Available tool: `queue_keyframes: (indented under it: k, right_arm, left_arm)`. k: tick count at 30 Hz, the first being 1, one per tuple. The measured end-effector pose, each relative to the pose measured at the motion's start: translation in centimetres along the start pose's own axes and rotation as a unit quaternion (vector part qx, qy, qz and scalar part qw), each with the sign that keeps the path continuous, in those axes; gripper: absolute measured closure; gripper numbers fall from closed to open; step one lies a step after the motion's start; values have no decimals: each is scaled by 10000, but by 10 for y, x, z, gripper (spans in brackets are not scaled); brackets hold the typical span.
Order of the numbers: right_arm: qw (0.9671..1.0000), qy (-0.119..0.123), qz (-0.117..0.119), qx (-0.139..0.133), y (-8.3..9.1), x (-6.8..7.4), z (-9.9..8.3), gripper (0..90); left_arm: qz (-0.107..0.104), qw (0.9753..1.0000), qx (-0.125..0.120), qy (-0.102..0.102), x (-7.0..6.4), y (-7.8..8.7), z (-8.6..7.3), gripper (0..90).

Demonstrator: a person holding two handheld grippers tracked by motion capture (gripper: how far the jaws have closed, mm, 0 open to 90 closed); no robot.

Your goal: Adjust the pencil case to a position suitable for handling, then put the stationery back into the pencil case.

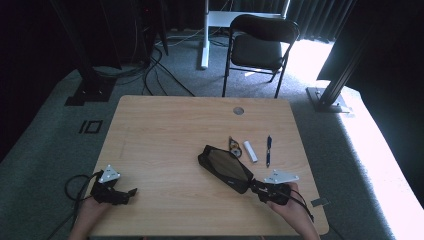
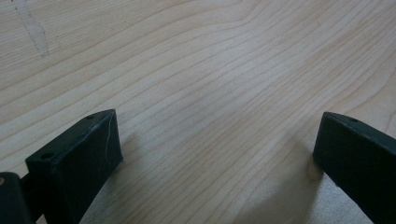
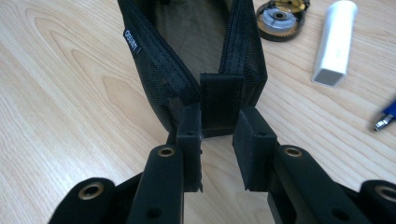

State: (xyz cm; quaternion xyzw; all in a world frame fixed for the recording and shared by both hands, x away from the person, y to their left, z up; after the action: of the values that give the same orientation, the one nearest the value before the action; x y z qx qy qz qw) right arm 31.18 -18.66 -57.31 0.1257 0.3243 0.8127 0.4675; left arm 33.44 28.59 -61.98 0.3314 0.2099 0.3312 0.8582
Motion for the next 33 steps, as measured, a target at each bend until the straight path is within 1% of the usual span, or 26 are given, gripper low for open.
queue_keyframes:
  k: [4, 7, 8, 9, 10, 13, 15, 20, 22, 24, 29, 33]
  right_arm:
    - [10000, -56, -58, -35, 4, -7, -5, 726]
    - [9999, -34, -116, -55, 4, -9, -6, 714]
    - [9999, -35, -121, -51, 4, -9, -6, 699]
    - [9999, -50, -124, -42, 4, -10, -7, 665]
    - [9999, -101, -109, -35, 4, -10, -8, 649]
    - [9998, -161, -75, -109, 7, -11, -7, 622]
    - [9998, -166, -65, -100, 9, -13, -9, 597]
    - [9992, -328, -137, -161, 13, -22, -11, 586]
    - [9993, -305, -135, -146, 13, -24, -13, 565]
    - [9991, -359, -147, -159, 14, -26, -13, 551]
    - [9982, -502, -252, -198, 11, -35, -12, 517]
    - [9972, -603, -374, -240, 7, -45, -8, 514]
  left_arm:
    - [2, 10000, 3, 0, 0, 0, 0, 12]
    - [0, 10000, 2, -1, 0, 0, 0, 12]
    - [0, 10000, 2, -1, 0, 0, 0, 12]
    - [0, 10000, 4, -3, 0, 0, 0, 12]
    - [0, 10000, 1, -1, 0, 0, 0, 12]
    - [0, 10000, 0, 0, 0, 0, 0, 12]
    - [0, 10000, 5, -2, 0, 0, 0, 12]
    - [0, 10000, 6, -4, 0, 0, 0, 12]
    - [1, 10000, 5, -3, 0, 0, 0, 12]
    - [0, 10000, 5, -3, 0, 0, 0, 12]
    - [0, 10000, 1, -1, 0, 0, 0, 12]
    - [0, 10000, 1, -1, 0, 0, 0, 12]
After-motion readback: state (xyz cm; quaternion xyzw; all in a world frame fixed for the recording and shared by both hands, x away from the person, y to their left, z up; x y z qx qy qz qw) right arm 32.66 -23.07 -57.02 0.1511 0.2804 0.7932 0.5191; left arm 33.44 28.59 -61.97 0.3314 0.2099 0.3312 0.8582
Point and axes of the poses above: each handheld gripper's, and its own axes: y roughly backward along the jaws, z roughly out of its top, x roughly to its left, the point moved 9 cm from there along -y, roughly forward along the jaws, and after that the axes turned 13 degrees about -z, right-handed, at the moved point
